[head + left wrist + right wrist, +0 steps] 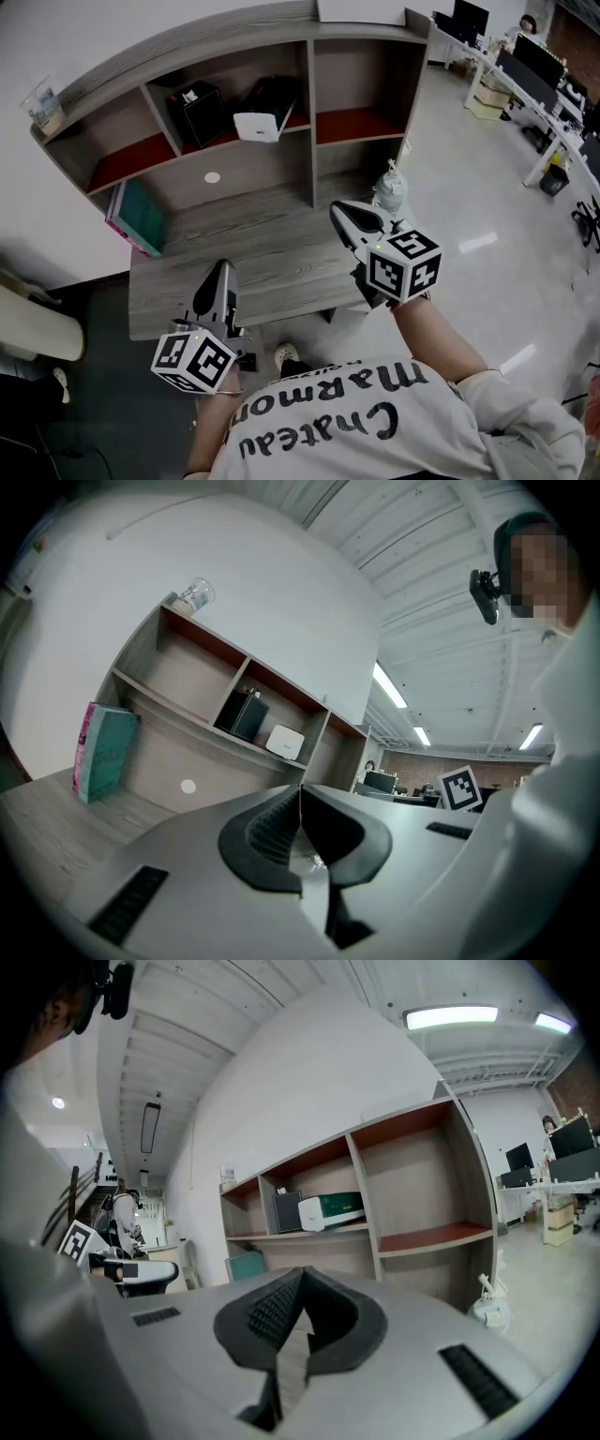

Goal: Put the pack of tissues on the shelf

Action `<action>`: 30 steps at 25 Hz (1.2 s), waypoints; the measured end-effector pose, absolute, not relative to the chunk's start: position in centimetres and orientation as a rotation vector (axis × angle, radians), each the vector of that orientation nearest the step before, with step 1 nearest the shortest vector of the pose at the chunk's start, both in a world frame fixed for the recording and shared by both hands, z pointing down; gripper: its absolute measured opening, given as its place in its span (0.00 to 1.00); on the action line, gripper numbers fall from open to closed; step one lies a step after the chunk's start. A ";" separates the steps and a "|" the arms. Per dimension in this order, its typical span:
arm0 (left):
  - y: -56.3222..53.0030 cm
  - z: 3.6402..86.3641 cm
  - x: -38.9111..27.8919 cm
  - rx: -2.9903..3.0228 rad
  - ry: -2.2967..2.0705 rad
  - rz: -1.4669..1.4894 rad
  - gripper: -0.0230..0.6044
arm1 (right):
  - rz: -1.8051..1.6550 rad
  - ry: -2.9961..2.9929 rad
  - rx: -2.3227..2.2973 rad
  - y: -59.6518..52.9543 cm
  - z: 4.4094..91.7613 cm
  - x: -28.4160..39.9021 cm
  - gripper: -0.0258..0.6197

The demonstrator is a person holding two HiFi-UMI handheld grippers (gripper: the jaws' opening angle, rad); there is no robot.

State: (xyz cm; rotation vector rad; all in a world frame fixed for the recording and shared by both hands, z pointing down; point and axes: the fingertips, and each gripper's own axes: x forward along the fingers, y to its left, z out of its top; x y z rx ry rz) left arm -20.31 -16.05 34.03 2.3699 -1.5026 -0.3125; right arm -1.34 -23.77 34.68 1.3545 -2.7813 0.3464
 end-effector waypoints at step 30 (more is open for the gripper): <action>-4.5 38.5 -14.3 2.299 -1.499 -0.240 0.07 | 0.454 -2.697 1.290 -12.6 40.6 4.0 0.05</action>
